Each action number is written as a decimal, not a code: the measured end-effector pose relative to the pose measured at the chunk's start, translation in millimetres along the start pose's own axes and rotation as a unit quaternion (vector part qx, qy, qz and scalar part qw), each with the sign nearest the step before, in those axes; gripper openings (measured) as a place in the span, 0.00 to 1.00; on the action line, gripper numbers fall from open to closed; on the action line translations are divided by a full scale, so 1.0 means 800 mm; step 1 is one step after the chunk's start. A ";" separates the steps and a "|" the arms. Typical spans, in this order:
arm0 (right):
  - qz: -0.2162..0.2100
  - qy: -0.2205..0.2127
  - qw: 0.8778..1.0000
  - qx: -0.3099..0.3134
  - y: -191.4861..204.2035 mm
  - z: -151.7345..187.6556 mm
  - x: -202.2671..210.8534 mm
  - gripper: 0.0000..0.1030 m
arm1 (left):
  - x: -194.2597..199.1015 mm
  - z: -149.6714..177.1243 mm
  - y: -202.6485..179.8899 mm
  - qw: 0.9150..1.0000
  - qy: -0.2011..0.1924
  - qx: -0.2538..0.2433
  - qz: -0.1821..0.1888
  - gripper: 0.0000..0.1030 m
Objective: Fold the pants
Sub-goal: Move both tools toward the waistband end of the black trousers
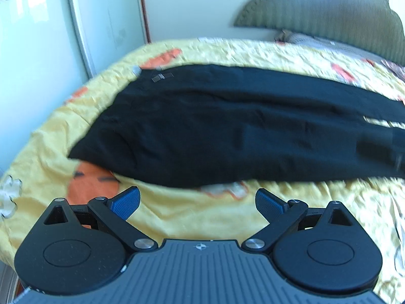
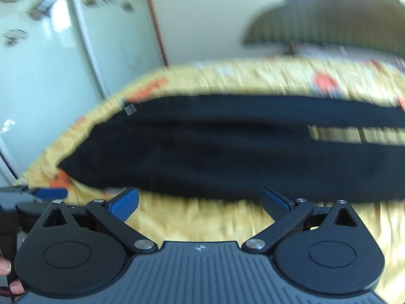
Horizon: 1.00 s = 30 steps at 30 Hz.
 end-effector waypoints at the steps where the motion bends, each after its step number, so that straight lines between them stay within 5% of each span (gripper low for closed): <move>1: -0.007 -0.032 0.999 0.034 0.005 -0.019 0.003 1.00 | 0.001 -0.007 0.006 1.000 -0.004 0.003 -0.006 0.96; 3: -0.013 -0.069 0.992 0.103 0.016 -0.054 -0.003 1.00 | -0.001 -0.020 0.018 1.000 -0.008 0.009 -0.015 0.96; 9: -0.021 -0.022 0.973 0.228 0.033 -0.138 -0.097 1.00 | -0.025 -0.062 0.059 0.999 -0.004 0.023 -0.042 0.96; 16: -0.088 0.054 0.967 0.233 0.020 -0.233 -0.236 1.00 | -0.057 -0.120 0.101 0.998 0.003 0.040 -0.057 0.96; 21: -0.094 0.095 0.963 0.233 0.013 -0.287 -0.339 0.99 | -0.081 -0.163 0.115 0.998 0.010 0.041 -0.049 0.96; 24: -0.116 0.121 0.958 0.232 0.014 -0.304 -0.382 0.87 | -0.098 -0.191 0.119 0.998 0.023 0.042 -0.040 0.96; 30: -0.159 0.161 0.948 0.223 0.010 -0.310 -0.409 0.21 | -0.132 -0.245 0.125 0.998 0.027 0.049 -0.034 0.96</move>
Point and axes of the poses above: each gripper's, at about its wrist camera, not at the fingertips, and x roughly against the way its jaws point, y to its left, z to its underside, the point moved 9 cm from there along -x, roughly the way its jaws point, and after that the axes turned 15 degrees about y, right-handed, at the moved point
